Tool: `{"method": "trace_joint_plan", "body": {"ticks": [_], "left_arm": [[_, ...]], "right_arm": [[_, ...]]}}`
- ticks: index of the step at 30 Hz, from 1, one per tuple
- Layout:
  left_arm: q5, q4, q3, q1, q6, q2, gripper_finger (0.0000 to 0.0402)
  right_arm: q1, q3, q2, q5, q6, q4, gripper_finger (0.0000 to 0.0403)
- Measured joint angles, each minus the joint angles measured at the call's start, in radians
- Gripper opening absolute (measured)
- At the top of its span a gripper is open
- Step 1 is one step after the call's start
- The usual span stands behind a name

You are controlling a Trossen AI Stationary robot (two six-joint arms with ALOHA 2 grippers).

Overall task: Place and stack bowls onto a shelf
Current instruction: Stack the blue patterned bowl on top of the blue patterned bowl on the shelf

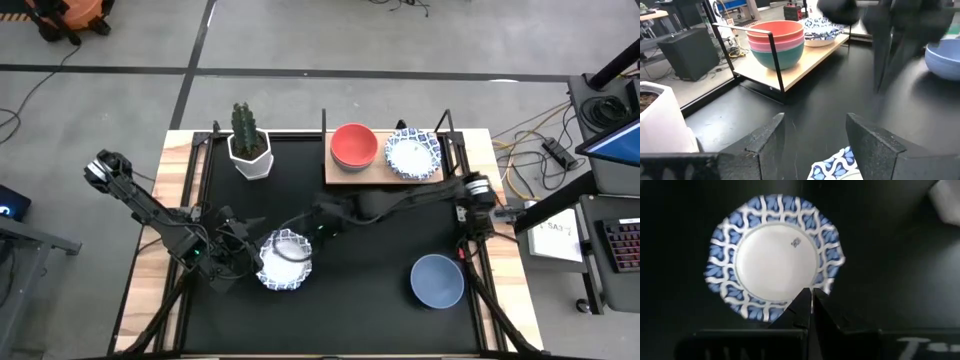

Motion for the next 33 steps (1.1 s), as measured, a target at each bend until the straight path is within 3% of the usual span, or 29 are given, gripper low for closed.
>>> {"method": "trace_joint_plan", "body": {"ticks": [6, 11, 22, 24, 27, 33], "left_arm": [[0.000, 0.008, 0.000, 0.005, 0.000, 0.000, 0.0192], [0.000, 0.012, 0.000, 0.005, 0.001, 0.000, 0.0192], [0.011, 0.012, 0.000, 0.006, 0.009, 0.000, 0.0192], [0.070, 0.011, 0.000, 0.006, 0.009, 0.000, 0.0192], [0.244, -0.007, 0.000, 0.006, 0.009, 0.000, 0.0192], [0.562, -0.028, -0.002, -0.020, 0.009, 0.000, 0.0192]], "right_arm": [[-0.045, 0.000, -0.182, -0.001, -0.024, -0.116, 0.0008], [-0.149, -0.001, -0.335, 0.002, 0.009, -0.240, 0.0008], [-0.560, -0.052, -0.560, -0.008, 0.049, -0.409, 0.0008], [-0.566, -0.108, -0.587, -0.062, 0.032, -0.370, 0.0008], [-0.501, -0.220, -0.617, -0.128, 0.027, -0.252, 0.0008], [-0.281, -0.497, -0.638, -0.125, 0.082, 0.123, 0.0008]]}}
